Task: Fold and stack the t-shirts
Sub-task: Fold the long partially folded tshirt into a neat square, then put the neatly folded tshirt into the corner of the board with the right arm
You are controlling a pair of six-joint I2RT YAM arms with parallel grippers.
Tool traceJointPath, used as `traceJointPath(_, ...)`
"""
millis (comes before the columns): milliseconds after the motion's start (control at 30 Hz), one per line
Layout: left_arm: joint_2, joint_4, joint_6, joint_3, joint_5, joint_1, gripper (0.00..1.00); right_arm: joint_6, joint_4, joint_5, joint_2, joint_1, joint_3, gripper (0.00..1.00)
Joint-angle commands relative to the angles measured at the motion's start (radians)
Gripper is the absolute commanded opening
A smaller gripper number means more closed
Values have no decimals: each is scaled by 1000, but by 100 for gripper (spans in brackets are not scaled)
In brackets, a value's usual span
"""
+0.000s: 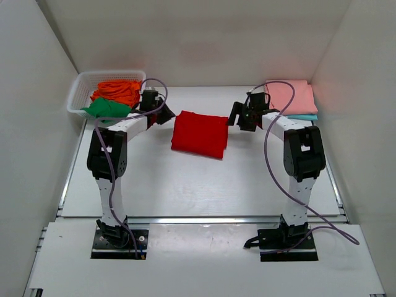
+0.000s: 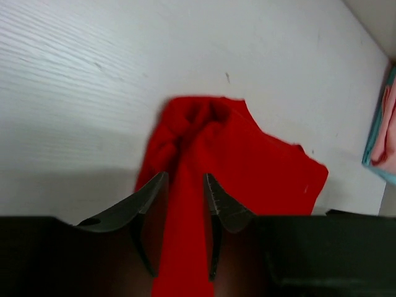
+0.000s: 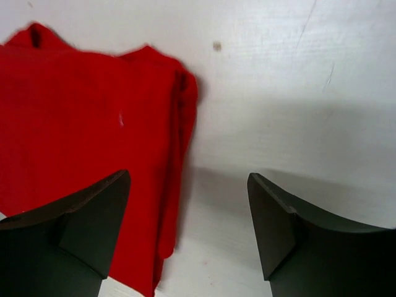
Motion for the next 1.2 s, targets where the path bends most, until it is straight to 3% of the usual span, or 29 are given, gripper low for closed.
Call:
traceJointPath(0, -63, 38, 13, -17, 53, -78, 39, 39, 15, -25, -23, 33, -41, 74)
traceJointPath(67, -45, 29, 7, -11, 46, -102, 38, 51, 12, -21, -11, 45, -52, 75)
traceJointPath(233, 48, -178, -11, 55, -48, -104, 35, 81, -80, -20, 72, 114, 34, 78)
traceJointPath(300, 67, -203, -21, 43, -47, -93, 34, 108, -91, -23, 100, 128, 52, 88)
traceJointPath(400, 79, -235, -32, 17, -36, -76, 33, 159, -77, -75, 141, 153, 45, 95)
traceJointPath(533, 113, -254, -30, 27, -11, -75, 31, 200, -33, -199, 186, 174, 63, 95)
traceJointPath(633, 130, -252, -38, 24, 4, -87, 30, 234, 25, -322, 213, 167, 69, 85)
traceJointPath(700, 121, -237, -41, 12, 10, -92, 28, 272, 81, -384, 227, 156, 49, 73)
traceJointPath(767, 119, -226, -50, -14, 9, -92, 28, 312, 137, -432, 232, 142, 17, 70)
traceJointPath(833, 115, -217, -50, -17, 9, -95, 28, 344, 208, -492, 235, 131, -3, 58)
traceJointPath(867, 110, -209, -51, -23, 16, -89, 28, 361, 235, -504, 239, 127, -13, 45)
traceJointPath(900, 108, -215, -48, -25, 15, -87, 28, 364, 266, -524, 239, 125, -23, 17)
traceJointPath(933, 105, -209, -54, -26, 22, -83, 28, 374, 274, -535, 236, 114, -24, 0)
traceJointPath(1033, 73, -203, -48, -37, 42, -73, 29, 250, 179, -532, 238, 79, 69, 0)
traceJointPath(1167, 29, -208, -21, -26, 87, -50, 32, -91, -300, -308, 293, 48, 389, 0)
